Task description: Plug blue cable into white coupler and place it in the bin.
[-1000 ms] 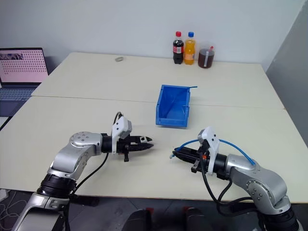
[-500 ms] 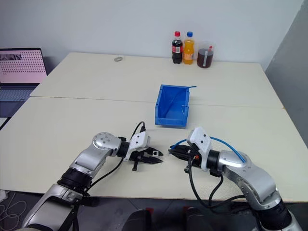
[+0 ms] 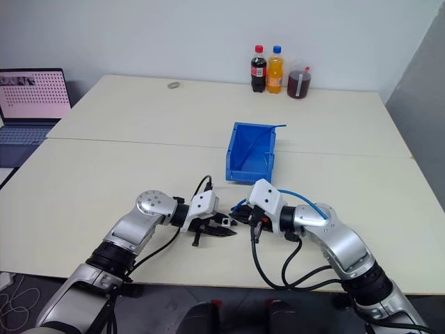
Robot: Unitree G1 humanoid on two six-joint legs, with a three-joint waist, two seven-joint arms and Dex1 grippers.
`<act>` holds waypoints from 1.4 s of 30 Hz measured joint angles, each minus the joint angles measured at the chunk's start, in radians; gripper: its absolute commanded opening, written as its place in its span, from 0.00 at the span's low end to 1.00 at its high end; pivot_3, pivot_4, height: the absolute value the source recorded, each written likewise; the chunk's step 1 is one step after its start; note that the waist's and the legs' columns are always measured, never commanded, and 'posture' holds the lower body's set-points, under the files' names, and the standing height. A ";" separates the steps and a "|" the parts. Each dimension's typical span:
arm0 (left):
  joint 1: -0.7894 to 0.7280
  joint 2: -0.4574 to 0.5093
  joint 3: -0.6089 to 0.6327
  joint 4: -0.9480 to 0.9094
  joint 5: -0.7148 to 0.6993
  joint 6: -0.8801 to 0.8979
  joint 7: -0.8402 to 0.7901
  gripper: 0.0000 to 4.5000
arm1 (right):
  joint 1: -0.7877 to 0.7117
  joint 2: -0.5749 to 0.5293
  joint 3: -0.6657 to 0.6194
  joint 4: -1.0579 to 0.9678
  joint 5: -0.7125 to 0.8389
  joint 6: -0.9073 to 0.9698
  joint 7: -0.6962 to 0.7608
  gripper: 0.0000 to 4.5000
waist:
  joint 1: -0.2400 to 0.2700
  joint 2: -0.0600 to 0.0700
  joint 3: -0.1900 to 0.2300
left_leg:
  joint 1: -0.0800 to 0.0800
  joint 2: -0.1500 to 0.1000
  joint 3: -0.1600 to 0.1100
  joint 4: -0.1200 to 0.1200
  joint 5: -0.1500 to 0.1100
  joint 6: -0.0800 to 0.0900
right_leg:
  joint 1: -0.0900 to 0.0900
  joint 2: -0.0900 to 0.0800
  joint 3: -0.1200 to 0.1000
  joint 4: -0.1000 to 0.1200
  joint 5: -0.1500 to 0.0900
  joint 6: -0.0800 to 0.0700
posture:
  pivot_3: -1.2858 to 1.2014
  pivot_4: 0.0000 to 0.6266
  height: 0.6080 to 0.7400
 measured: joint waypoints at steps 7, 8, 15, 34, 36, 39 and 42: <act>-0.002 0.001 0.000 0.000 0.003 0.002 -0.002 0.18 | -0.023 0.017 0.039 0.019 -0.052 0.000 0.017 0.01 | 0.000 0.000 0.000 | 0.000 0.000 0.000 0.000 0.000 0.000 | 0.000 0.000 0.000 0.000 0.000 0.000 | 0.52 0.24 1.00; -0.002 0.001 0.000 0.000 0.004 0.002 -0.003 0.18 | -0.024 0.018 0.040 0.023 -0.058 0.000 0.017 0.01 | -0.001 0.000 0.000 | 0.000 0.000 0.000 0.000 0.000 0.000 | 0.000 0.000 0.000 0.000 0.000 0.000 | 0.52 0.24 1.00; -0.007 0.001 0.000 0.000 0.018 0.000 -0.011 0.18 | -0.040 0.027 0.047 0.040 -0.099 -0.013 0.036 0.01 | -0.001 0.000 -0.001 | 0.000 0.000 0.000 0.000 0.000 0.000 | 0.000 0.000 0.000 0.001 0.000 0.000 | 0.52 0.24 1.00; -0.013 -0.004 -0.003 0.010 0.031 -0.005 -0.016 0.18 | -0.098 -0.001 0.110 0.063 -0.193 -0.060 0.126 0.01 | -0.001 0.001 -0.002 | 0.001 0.000 0.000 0.001 0.000 0.000 | 0.001 0.000 -0.001 0.001 0.000 0.000 | 0.52 0.24 1.00; -0.013 -0.004 -0.003 0.010 0.033 -0.006 -0.016 0.18 | -0.107 -0.001 0.113 0.071 -0.196 -0.060 0.143 0.01 | -0.001 0.001 -0.003 | 0.002 0.000 0.000 0.001 0.000 0.000 | 0.002 0.000 -0.001 0.001 0.000 -0.001 | 0.52 0.24 1.00; -0.014 -0.002 -0.002 0.014 0.038 -0.014 -0.017 0.18 | -0.185 0.019 0.134 0.129 -0.195 -0.012 0.187 0.01 | -0.002 0.002 -0.004 | 0.004 0.000 -0.001 0.001 0.000 0.000 | 0.004 0.000 -0.001 0.001 0.000 -0.001 | 0.52 0.24 1.00; -0.014 -0.002 -0.002 0.018 0.039 -0.015 -0.017 0.18 | -0.229 0.047 0.144 0.173 -0.189 0.037 0.218 0.01 | -0.002 0.003 -0.004 | 0.006 0.000 -0.001 0.001 0.000 0.000 | 0.007 0.000 -0.001 0.001 0.000 -0.001 | 0.52 0.24 1.00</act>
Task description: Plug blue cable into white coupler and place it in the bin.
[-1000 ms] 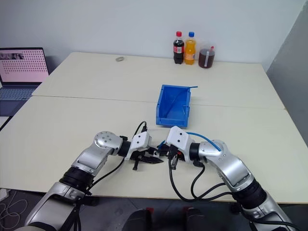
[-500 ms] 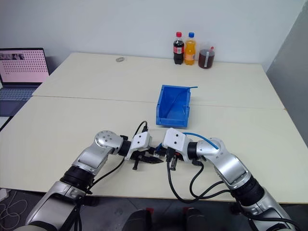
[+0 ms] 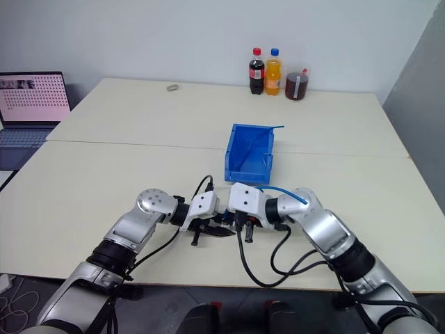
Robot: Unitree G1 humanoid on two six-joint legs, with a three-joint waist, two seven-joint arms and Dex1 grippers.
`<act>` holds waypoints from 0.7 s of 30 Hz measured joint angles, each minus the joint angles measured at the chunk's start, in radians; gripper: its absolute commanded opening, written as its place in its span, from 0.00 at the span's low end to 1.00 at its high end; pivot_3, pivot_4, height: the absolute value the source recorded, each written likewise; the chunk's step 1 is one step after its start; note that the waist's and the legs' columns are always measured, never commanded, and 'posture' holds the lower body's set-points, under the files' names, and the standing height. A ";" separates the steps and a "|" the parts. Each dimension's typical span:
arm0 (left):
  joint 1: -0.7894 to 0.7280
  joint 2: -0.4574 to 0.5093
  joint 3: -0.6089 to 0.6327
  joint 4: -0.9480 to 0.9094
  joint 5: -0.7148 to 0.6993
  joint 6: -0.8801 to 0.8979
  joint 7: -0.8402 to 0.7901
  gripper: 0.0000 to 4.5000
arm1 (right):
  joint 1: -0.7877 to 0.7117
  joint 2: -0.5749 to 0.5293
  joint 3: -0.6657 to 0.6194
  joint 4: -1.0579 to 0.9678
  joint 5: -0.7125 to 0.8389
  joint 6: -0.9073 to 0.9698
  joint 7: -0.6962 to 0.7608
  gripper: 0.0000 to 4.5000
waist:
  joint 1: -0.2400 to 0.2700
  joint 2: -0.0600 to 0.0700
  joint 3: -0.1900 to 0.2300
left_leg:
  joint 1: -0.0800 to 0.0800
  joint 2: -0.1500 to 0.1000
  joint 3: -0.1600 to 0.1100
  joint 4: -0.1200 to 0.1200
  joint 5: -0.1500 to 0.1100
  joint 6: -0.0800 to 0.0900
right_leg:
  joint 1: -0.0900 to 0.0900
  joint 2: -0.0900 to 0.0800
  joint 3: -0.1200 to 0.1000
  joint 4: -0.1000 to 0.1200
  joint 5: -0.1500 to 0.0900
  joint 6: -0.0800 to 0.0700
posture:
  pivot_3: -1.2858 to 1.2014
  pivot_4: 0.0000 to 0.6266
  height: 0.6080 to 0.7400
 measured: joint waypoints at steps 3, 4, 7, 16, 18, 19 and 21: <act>0.001 0.003 0.000 0.002 0.002 0.000 -0.001 0.18 | -0.017 0.012 0.005 0.022 -0.005 0.006 0.015 0.01 | -0.001 0.000 0.000 | 0.003 0.000 0.000 0.000 0.000 0.000 | 0.003 0.000 0.000 0.000 0.000 0.000 | 0.52 0.24 1.00; 0.001 0.003 0.001 0.003 0.003 0.000 -0.001 0.18 | -0.020 0.014 0.008 0.025 -0.009 0.006 0.017 0.01 | -0.001 0.000 0.000 | 0.005 0.000 0.000 -0.001 0.000 0.000 | 0.005 0.000 0.000 0.000 -0.001 0.000 | 0.52 0.24 1.00; 0.002 0.003 0.001 0.006 0.006 0.001 0.002 0.18 | -0.021 0.019 0.012 0.030 -0.026 0.001 0.022 0.01 | -0.002 0.000 0.000 | 0.009 0.000 0.000 -0.001 0.000 0.000 | 0.008 0.000 0.000 0.000 -0.001 -0.001 | 0.52 0.24 1.00; 0.006 0.000 -0.001 0.006 0.021 0.007 0.003 0.18 | 0.004 0.018 0.024 0.059 -0.063 -0.057 0.036 0.01 | -0.003 0.002 -0.013 | 0.011 0.000 0.001 -0.002 0.000 0.000 | 0.009 0.000 0.001 0.000 -0.002 -0.001 | 0.52 0.24 1.00; 0.007 -0.001 -0.001 0.006 0.023 0.011 0.004 0.18 | 0.009 0.018 0.025 0.060 -0.068 -0.064 0.036 0.01 | -0.004 0.001 -0.015 | 0.011 0.000 0.001 -0.002 0.000 0.000 | 0.009 0.000 0.001 0.000 -0.002 -0.001 | 0.52 0.24 1.00; 0.008 -0.001 -0.002 0.006 0.024 0.013 0.004 0.18 | 0.011 0.018 0.025 0.061 -0.069 -0.069 0.036 0.01 | -0.004 0.001 -0.017 | 0.011 0.000 0.001 -0.002 0.000 0.000 | 0.009 0.001 0.001 0.000 -0.002 -0.001 | 0.52 0.24 1.00; 0.010 -0.001 -0.002 0.006 0.025 0.013 0.005 0.18 | 0.016 0.018 0.025 0.064 -0.071 -0.081 0.036 0.01 | -0.004 0.001 -0.018 | 0.011 0.000 0.001 -0.003 0.000 0.000 | 0.009 0.001 0.001 0.000 -0.002 -0.002 | 0.52 0.24 1.00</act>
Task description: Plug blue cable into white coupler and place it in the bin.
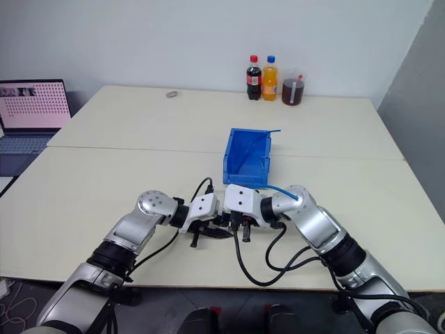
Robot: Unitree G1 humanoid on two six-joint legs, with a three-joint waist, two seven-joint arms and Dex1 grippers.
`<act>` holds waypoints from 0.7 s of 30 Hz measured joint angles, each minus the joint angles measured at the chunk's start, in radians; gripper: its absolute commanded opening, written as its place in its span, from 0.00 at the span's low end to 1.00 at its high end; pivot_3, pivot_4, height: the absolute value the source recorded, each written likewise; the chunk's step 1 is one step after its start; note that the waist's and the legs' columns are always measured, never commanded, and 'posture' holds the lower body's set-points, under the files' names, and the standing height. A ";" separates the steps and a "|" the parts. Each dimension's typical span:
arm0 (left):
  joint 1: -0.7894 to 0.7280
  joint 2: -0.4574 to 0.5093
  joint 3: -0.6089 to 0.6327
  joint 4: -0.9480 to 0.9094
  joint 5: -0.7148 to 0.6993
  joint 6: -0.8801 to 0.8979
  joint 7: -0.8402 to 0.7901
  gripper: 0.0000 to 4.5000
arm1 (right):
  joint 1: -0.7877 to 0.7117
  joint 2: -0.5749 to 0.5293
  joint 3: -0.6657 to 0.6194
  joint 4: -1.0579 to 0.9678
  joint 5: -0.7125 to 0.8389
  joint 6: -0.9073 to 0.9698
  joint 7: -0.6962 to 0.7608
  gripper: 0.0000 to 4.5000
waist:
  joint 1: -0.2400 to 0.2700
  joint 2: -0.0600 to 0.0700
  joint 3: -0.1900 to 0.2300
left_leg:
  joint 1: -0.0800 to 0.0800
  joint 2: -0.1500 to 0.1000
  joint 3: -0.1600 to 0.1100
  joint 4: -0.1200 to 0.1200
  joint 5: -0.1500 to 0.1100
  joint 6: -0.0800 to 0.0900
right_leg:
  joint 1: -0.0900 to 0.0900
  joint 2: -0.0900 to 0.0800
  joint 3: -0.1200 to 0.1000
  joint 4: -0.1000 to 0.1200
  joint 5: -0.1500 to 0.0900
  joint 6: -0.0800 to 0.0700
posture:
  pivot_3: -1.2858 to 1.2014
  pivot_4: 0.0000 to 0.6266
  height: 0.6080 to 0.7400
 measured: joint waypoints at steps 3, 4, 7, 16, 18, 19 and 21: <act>0.005 0.000 0.001 -0.002 0.002 -0.006 0.009 0.18 | 0.007 0.003 -0.007 0.000 0.000 -0.009 -0.003 0.01 | 0.000 0.000 0.000 | 0.000 0.000 0.000 0.000 0.000 0.000 | 0.000 0.000 0.000 0.000 0.000 0.000 | 0.52 0.24 1.00; 0.008 0.000 0.002 -0.002 0.002 -0.013 0.017 0.26 | 0.008 0.005 -0.013 0.000 0.000 -0.011 -0.004 0.01 | 0.000 0.000 0.000 | 0.000 0.000 0.000 0.000 0.000 0.000 | 0.000 0.000 0.000 0.000 0.000 0.000 | 0.52 0.24 1.00; 0.020 -0.001 0.012 -0.006 -0.004 -0.020 0.036 0.42 | 0.028 0.009 -0.023 -0.005 0.000 -0.021 -0.020 0.01 | 0.001 0.000 0.000 | 0.000 0.000 0.000 0.000 0.000 0.000 | 0.000 0.000 0.000 0.000 0.000 0.000 | 0.52 0.24 1.00; 0.135 0.042 0.124 -0.103 -0.105 0.032 0.066 0.85 | 0.087 -0.024 -0.108 -0.102 0.045 0.074 -0.045 0.01 | 0.002 0.002 0.004 | -0.003 0.000 0.000 0.000 0.000 0.000 | -0.002 0.000 0.000 0.000 0.000 0.000 | 0.52 0.24 1.00; 0.158 0.058 0.158 -0.165 -0.132 0.063 0.080 0.93 | 0.094 -0.027 -0.132 -0.129 0.056 0.100 -0.051 0.01 | 0.002 0.002 0.005 | -0.004 0.001 0.000 0.000 0.000 0.000 | -0.003 0.000 0.000 -0.001 0.000 0.000 | 0.52 0.24 1.00; 0.170 0.066 0.176 -0.200 -0.152 0.087 0.092 0.97 | 0.096 -0.028 -0.147 -0.144 0.071 0.115 -0.055 0.01 | 0.002 0.002 0.006 | -0.004 0.001 0.000 0.000 0.000 0.000 | -0.003 0.000 0.000 -0.001 0.000 0.000 | 0.52 0.24 1.00; 0.182 0.075 0.208 -0.258 -0.177 0.129 0.115 1.00 | 0.095 -0.027 -0.182 -0.170 0.091 0.140 -0.068 0.01 | 0.002 0.002 0.007 | -0.005 0.001 0.000 0.000 0.000 0.000 | -0.003 -0.001 0.000 -0.001 0.000 0.000 | 0.52 0.24 1.00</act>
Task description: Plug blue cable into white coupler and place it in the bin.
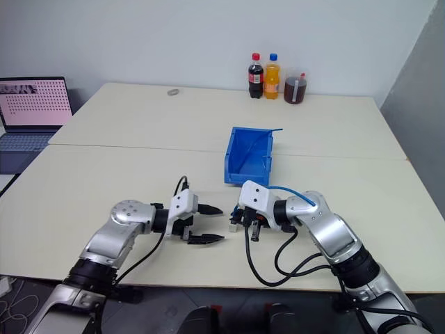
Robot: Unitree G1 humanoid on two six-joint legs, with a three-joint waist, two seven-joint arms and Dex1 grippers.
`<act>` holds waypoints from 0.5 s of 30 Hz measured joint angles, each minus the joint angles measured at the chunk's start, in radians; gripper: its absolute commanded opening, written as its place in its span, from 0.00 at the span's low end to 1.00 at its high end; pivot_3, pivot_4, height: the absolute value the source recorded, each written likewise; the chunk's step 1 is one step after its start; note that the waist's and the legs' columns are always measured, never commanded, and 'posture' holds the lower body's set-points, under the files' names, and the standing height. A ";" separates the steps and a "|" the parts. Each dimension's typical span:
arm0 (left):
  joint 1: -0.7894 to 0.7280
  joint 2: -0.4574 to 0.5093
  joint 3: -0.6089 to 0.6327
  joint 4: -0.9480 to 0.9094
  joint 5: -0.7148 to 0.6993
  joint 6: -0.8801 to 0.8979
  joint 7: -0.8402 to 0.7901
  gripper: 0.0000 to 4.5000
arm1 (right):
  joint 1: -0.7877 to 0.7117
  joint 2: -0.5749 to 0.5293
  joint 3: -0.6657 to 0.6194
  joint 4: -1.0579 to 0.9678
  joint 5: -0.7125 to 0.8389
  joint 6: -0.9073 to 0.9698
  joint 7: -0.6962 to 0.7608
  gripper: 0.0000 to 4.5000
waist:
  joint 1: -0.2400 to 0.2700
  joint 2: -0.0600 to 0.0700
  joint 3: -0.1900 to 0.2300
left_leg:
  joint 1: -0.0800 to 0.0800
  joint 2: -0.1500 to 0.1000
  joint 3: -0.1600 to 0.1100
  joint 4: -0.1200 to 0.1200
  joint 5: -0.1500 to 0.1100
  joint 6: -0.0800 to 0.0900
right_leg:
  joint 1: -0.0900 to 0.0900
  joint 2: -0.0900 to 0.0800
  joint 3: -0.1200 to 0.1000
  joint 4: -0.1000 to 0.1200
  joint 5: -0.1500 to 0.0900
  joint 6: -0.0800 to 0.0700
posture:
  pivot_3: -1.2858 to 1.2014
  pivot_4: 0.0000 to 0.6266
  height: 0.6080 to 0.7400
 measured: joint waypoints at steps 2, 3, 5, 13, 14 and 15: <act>0.010 0.017 0.030 -0.061 -0.015 0.034 0.032 1.00 | -0.008 0.000 -0.042 -0.020 0.031 0.030 -0.012 0.01 | 0.000 0.000 0.001 | 0.000 0.000 0.000 0.000 0.000 0.000 | 0.000 0.000 0.000 0.000 0.000 0.000 | 0.52 0.24 1.00; 0.016 0.023 0.041 -0.085 -0.014 0.042 0.056 1.00 | -0.014 0.001 -0.060 -0.026 0.045 0.046 -0.015 0.01 | 0.000 0.000 0.001 | 0.000 0.000 0.000 0.000 0.000 0.000 | 0.000 0.000 0.000 0.000 0.000 0.000 | 0.52 0.24 1.00; 0.022 0.026 0.068 -0.127 -0.009 0.059 0.114 1.00 | -0.044 0.005 -0.121 -0.029 0.086 0.081 -0.025 0.01 | 0.000 0.001 0.003 | 0.000 0.000 0.000 0.000 0.000 0.000 | 0.000 0.000 0.000 0.000 0.000 0.000 | 0.52 0.24 1.00; 0.008 0.013 0.107 -0.228 0.009 0.171 0.316 1.00 | -0.335 0.069 -0.250 0.326 0.117 0.047 -0.113 0.01 | -0.008 0.001 0.010 | 0.000 0.000 0.001 -0.001 0.000 0.000 | -0.001 0.000 0.001 0.000 0.000 0.000 | 0.52 0.24 1.00; 0.003 0.007 0.108 -0.231 0.009 0.183 0.334 1.00 | -0.382 0.082 -0.247 0.426 0.103 0.009 -0.118 0.09 | -0.008 0.001 0.010 | -0.001 0.000 0.001 -0.001 0.000 0.000 | -0.002 0.000 0.001 0.000 0.000 0.000 | 0.52 0.24 1.00; -0.001 0.005 0.108 -0.230 0.009 0.186 0.342 1.00 | -0.410 0.093 -0.246 0.477 0.096 -0.007 -0.126 0.17 | -0.009 0.001 0.011 | -0.001 0.000 0.002 -0.001 0.000 0.000 | -0.002 0.000 0.001 0.000 0.000 0.000 | 0.52 0.24 1.00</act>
